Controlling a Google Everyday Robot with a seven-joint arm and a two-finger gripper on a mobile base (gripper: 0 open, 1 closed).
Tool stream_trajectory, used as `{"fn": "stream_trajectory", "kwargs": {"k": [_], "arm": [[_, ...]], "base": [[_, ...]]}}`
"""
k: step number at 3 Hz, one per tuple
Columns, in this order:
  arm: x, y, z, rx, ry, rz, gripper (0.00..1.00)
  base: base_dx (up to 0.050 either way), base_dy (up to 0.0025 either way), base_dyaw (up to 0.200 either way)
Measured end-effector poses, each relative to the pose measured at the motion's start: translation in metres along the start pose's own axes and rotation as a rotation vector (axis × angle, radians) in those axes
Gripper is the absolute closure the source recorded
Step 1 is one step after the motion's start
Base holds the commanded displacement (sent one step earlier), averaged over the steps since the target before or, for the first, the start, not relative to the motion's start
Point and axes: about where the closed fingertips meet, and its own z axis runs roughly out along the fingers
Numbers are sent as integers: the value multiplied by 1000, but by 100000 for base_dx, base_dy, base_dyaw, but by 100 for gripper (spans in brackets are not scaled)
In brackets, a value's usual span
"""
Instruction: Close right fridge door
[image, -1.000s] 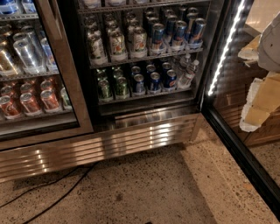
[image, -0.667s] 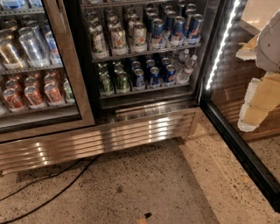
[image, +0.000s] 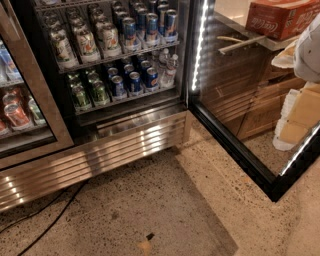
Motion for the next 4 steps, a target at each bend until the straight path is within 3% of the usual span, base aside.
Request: {"fn": "stream_trajectory", "kwargs": {"k": [3, 4], "arm": [[0, 0, 0, 0, 0, 0, 0], [0, 0, 0, 0, 0, 0, 0]], "base": [[3, -6, -19139], [4951, -1, 15]]}}
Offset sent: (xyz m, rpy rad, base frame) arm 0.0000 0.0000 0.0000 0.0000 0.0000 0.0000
